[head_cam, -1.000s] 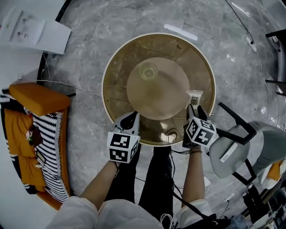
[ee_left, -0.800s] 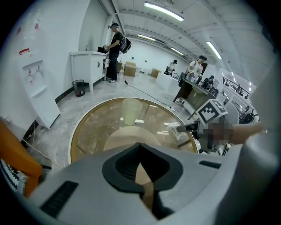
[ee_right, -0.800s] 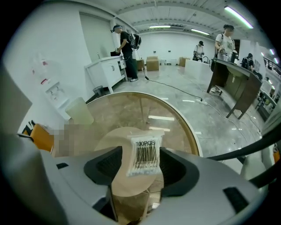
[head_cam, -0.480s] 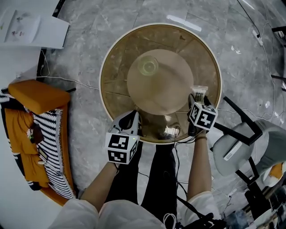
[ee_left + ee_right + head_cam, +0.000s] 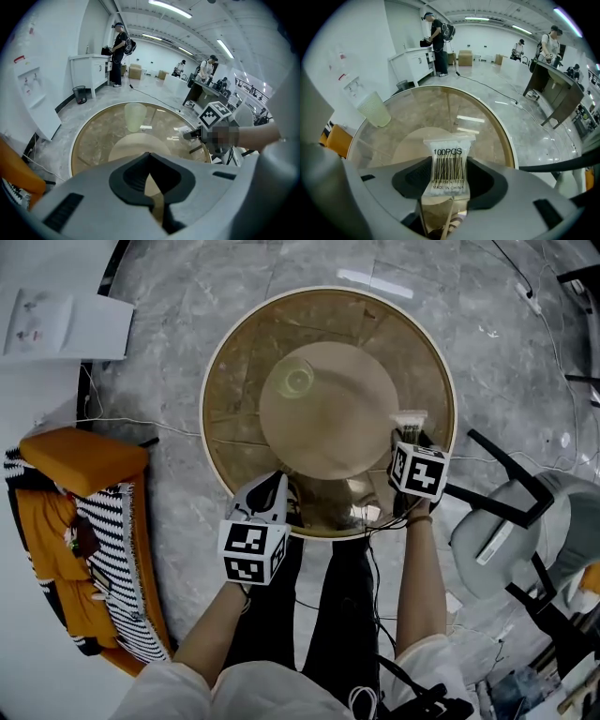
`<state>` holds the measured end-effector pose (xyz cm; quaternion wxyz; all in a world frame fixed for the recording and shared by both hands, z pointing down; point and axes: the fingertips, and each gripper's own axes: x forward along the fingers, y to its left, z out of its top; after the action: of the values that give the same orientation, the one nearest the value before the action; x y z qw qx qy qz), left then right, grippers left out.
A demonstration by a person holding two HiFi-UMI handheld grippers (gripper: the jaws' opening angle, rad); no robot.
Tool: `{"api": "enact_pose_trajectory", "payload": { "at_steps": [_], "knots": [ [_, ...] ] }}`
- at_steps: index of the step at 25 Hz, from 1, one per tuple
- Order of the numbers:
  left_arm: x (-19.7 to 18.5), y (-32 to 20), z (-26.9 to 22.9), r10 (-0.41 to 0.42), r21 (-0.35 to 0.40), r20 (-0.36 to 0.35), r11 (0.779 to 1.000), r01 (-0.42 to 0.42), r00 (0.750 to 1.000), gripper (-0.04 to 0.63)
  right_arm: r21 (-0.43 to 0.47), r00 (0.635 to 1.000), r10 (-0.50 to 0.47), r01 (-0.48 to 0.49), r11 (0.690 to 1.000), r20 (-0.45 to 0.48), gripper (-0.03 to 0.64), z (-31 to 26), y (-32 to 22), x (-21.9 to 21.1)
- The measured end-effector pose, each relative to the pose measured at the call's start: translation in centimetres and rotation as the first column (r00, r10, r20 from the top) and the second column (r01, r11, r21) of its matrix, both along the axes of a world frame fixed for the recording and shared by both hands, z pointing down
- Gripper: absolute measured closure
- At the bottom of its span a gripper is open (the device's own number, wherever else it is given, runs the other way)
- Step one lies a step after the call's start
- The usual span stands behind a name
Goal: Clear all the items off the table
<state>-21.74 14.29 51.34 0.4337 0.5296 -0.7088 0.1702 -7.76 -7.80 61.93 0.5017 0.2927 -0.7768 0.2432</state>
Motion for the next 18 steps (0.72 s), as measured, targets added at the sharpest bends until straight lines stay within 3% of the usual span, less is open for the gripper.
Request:
{"api": "enact_pose_trajectory", "payload": {
  "at_steps": [6,11,18],
  "knots": [
    [1.5,-1.4,-0.6,0.063,0.008,0.014,0.998,-0.064,0.998,0.588,0.011,0.995,0.068,-0.069,0.998,0.079,0.38,-2.9,0.6,1.9],
    [4.5,-4.1,-1.6,0.157,0.022,0.027,0.987,-0.158,0.987,0.588,0.014,0.98,0.156,-0.159,0.987,0.126,0.38,-5.9,1.2,6.4],
    [13.7,-9.7,-3.5,0.381,0.063,0.041,0.922,-0.383,0.924,0.588,0.03,0.928,0.34,-0.348,0.937,0.156,0.38,-8.9,1.5,17.8]
  ]
}}
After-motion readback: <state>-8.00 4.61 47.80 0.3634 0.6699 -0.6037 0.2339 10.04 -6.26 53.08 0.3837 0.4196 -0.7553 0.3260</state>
